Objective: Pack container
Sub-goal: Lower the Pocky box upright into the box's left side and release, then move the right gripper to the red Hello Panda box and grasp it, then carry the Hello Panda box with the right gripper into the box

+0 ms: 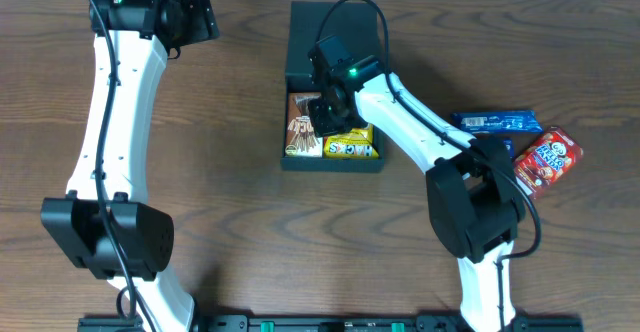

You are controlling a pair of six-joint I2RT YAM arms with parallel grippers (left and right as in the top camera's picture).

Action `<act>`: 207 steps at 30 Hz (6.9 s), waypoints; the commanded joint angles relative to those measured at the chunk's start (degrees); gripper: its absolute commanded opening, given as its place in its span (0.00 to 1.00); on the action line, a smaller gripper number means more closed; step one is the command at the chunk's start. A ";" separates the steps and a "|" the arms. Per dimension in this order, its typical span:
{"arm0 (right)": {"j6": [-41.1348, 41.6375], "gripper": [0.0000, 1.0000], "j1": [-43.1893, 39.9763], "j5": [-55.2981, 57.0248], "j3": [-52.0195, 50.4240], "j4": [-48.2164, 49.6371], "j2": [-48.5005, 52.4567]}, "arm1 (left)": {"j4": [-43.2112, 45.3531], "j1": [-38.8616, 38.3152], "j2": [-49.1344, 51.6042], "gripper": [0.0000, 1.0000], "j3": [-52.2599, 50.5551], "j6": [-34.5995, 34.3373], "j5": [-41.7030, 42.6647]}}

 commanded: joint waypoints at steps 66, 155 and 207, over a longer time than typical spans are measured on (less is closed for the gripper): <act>5.01 0.99 -54.16 18.67 -35.19 13.27 -23.82 | 0.63 0.17 0.33 0.87 0.87 -0.04 0.00; 1.03 0.61 -5.18 4.96 4.35 -3.21 -6.88 | 1.31 0.17 0.33 0.90 0.87 -0.04 -0.02; 3.50 0.79 -3.87 10.93 14.97 -6.45 -7.87 | -0.17 0.17 0.33 0.90 0.87 -0.04 0.00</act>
